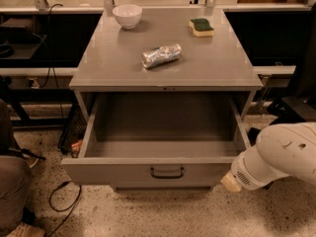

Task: Close top drawer

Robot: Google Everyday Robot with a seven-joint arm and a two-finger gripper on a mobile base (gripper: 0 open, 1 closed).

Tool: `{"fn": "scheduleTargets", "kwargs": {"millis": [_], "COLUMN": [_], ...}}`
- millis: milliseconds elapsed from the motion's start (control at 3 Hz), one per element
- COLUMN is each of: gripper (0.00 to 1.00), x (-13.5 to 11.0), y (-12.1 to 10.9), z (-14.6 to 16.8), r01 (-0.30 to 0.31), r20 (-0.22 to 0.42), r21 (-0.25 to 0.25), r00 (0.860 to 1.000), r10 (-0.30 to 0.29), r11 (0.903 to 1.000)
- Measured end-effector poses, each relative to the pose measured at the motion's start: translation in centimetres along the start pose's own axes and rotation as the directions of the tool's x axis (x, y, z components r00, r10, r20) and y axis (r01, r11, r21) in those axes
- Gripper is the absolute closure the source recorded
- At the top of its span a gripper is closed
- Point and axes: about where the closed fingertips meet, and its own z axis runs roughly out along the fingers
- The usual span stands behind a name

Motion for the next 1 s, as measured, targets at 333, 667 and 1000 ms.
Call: {"fn": "scheduleTargets", "kwargs": {"millis": [333, 667, 1000], "gripper": [1.0, 1.0, 1.0], "x": [-2.1, -4.6, -6.5], "y": [-2.1, -3.7, -4.8], "z": [1.3, 2.1, 2.6], "r01": [-0.064, -0.102, -0.123], "r20": [0.111, 0.204, 0.267], "r21": [0.02, 0.032, 0.036], "r00": [0.992, 0.975, 0.957], "r10": [0.061, 0.094, 0.109], "r11": [0.9978, 0.9942, 0.9917]}}
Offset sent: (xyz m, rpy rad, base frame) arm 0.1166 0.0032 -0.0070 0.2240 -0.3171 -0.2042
